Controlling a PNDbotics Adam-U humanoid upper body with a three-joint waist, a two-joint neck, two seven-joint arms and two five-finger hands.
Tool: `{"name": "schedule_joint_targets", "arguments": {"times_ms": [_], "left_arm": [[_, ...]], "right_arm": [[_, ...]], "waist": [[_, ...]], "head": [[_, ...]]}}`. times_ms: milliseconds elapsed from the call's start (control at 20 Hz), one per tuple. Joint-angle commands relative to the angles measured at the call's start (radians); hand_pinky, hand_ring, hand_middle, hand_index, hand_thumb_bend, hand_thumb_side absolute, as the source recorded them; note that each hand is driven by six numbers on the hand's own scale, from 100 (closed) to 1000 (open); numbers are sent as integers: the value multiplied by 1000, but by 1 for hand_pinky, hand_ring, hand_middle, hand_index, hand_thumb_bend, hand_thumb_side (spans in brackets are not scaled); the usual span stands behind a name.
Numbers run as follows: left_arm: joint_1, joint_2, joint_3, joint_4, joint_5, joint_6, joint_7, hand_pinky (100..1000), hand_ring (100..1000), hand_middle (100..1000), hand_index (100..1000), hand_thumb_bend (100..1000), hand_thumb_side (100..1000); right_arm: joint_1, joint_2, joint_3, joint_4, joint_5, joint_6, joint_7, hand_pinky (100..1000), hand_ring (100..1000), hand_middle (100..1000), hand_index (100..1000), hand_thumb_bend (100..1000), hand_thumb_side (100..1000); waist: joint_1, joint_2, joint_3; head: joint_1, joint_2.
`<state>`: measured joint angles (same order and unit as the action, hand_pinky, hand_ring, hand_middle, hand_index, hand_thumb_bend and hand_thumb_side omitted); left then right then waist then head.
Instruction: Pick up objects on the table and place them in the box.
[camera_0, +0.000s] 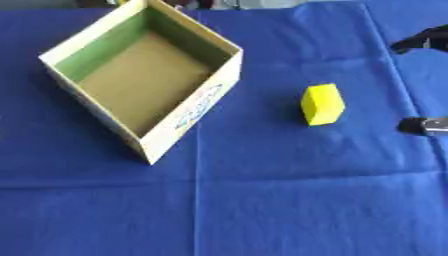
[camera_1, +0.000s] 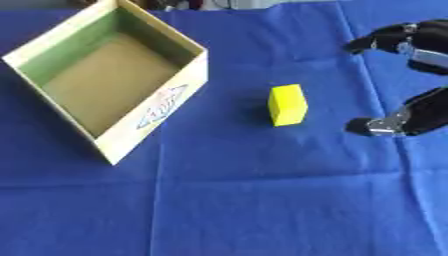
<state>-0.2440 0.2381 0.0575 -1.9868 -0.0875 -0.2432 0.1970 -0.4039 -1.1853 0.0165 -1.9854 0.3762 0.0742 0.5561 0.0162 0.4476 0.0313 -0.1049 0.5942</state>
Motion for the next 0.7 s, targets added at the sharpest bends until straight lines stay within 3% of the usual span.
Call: {"name": "schedule_joint_targets", "arguments": {"times_ms": [50,700], "left_arm": [[-3,20,-6,-13,6,0,-8,289,458,560,671,100,895],[-11,19,-13,-13,8,1,-22,288,457,560,669,100,897]], "right_arm": [[-41,-32,11,-11,-21,27,36,875,937,857,982,551,619],[-205,25,91,137,-22,15,145,867,945,868,987,545,568]], "waist": [[-4,-21,4],[-16,4,40]], "head": [[-11,-15],[-54,-46]]}}
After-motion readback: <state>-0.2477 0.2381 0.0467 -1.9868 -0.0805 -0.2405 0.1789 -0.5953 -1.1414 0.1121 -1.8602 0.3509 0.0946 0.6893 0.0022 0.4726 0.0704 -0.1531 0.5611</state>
